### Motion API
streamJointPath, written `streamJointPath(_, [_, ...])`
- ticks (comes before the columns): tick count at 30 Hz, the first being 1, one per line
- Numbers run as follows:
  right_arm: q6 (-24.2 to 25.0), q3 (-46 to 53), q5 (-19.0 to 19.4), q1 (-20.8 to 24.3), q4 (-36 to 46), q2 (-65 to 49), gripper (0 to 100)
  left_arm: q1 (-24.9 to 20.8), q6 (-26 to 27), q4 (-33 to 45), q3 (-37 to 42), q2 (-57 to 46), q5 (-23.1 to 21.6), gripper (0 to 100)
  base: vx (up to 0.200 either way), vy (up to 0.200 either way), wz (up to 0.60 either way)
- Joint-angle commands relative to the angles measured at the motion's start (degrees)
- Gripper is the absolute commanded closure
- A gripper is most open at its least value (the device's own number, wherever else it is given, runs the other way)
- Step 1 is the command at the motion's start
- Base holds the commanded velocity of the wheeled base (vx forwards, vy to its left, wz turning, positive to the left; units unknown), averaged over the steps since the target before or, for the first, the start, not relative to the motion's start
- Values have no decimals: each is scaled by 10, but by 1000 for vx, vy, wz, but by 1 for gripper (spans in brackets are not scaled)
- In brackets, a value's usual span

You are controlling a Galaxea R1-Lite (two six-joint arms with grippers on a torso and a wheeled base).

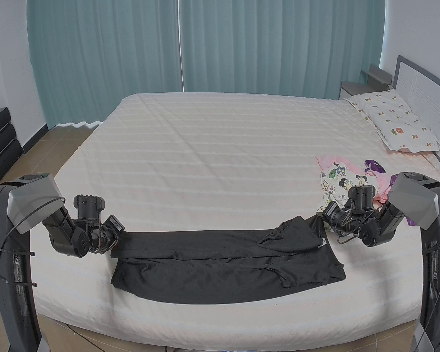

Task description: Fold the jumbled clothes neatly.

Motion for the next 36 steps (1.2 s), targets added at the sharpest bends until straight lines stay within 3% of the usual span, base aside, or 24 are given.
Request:
streamJointPath(1, [0,-9,-6,0,0,7,100,0,0,0,1,0,0,100,0,0,0])
streamJointPath(4, [-1,-9,-6,0,0,7,100,0,0,0,2,0,-1,100,0,0,0])
streamJointPath(5, [-1,-9,-6,0,0,7,0,0,0,0,2,0,-1,0,0,0,0])
streamJointPath(11, [-10,36,-6,2,-6,-29,0,1,-4,1,6,-9,-2,0,0,0,0])
streamJointPath(17, [-27,83,-7,16,1,-118,0,10,-5,0,84,-95,-39,0,0,0,0])
streamJointPath(21, [-27,86,-8,21,15,-146,0,5,-5,2,95,-111,-40,0,0,0,0])
streamJointPath(23, [-25,99,-21,23,52,-168,0,-2,-14,6,106,-117,-40,0,-200,0,0])
streamJointPath(28, [-25,156,-57,24,56,-182,0,-12,-16,0,162,-129,-45,0,-200,0,0])
streamJointPath(36, [25,229,-73,27,31,-191,0,-66,-40,-1,200,-117,-39,0,-125,0,0])
